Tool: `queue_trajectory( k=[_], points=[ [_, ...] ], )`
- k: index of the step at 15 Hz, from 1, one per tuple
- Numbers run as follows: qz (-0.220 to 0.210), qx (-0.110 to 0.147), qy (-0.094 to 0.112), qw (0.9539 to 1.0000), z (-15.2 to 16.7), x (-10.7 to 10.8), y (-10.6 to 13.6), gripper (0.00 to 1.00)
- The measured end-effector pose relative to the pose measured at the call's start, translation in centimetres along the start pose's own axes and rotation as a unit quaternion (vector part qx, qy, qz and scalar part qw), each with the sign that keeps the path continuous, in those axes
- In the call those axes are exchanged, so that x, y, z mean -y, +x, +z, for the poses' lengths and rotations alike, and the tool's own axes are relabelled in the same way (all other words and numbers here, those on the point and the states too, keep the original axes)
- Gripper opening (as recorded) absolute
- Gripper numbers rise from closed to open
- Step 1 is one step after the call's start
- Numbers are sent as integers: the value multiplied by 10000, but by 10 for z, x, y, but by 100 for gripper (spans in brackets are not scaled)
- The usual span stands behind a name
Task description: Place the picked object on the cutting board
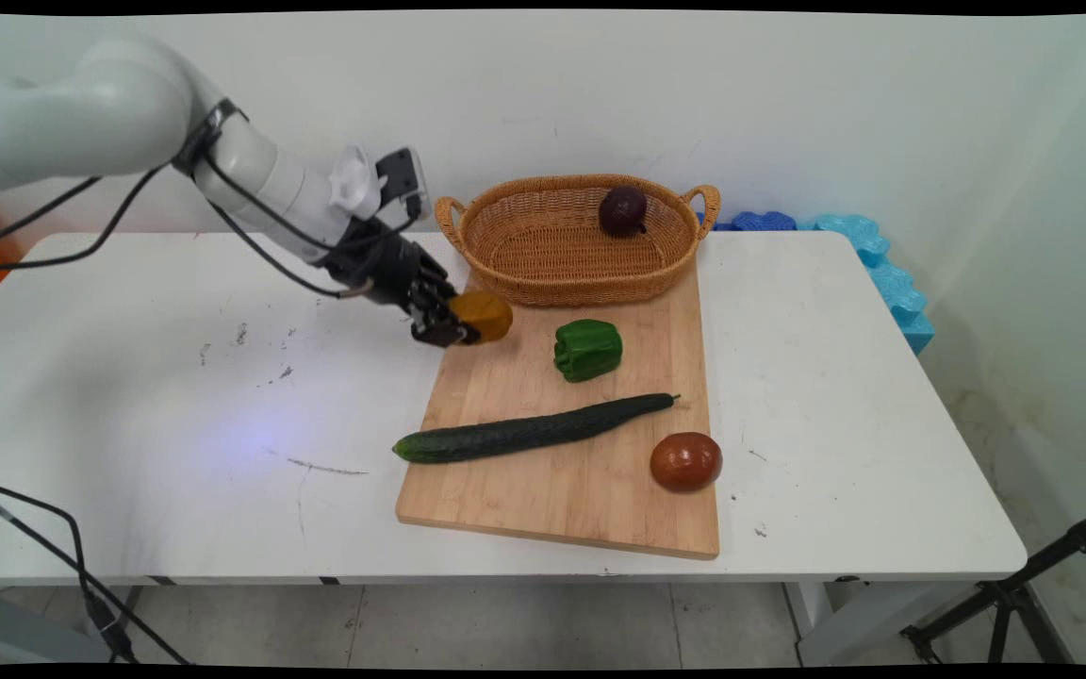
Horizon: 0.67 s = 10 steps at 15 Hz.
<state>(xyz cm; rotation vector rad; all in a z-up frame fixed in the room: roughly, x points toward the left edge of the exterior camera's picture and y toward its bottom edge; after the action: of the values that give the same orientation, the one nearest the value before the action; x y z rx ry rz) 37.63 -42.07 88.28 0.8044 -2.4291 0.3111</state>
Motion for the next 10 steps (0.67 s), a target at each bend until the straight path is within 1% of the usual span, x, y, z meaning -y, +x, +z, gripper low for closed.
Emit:
queue_trajectory(
  k=[4,9,10],
  points=[
    [-87,90,-107,9999,22,-7,-15,0],
    [-202,122,-182,9996,52,-9,-24,0],
    [-216,122,-190,9995,56,-9,-25,100]
  ],
)
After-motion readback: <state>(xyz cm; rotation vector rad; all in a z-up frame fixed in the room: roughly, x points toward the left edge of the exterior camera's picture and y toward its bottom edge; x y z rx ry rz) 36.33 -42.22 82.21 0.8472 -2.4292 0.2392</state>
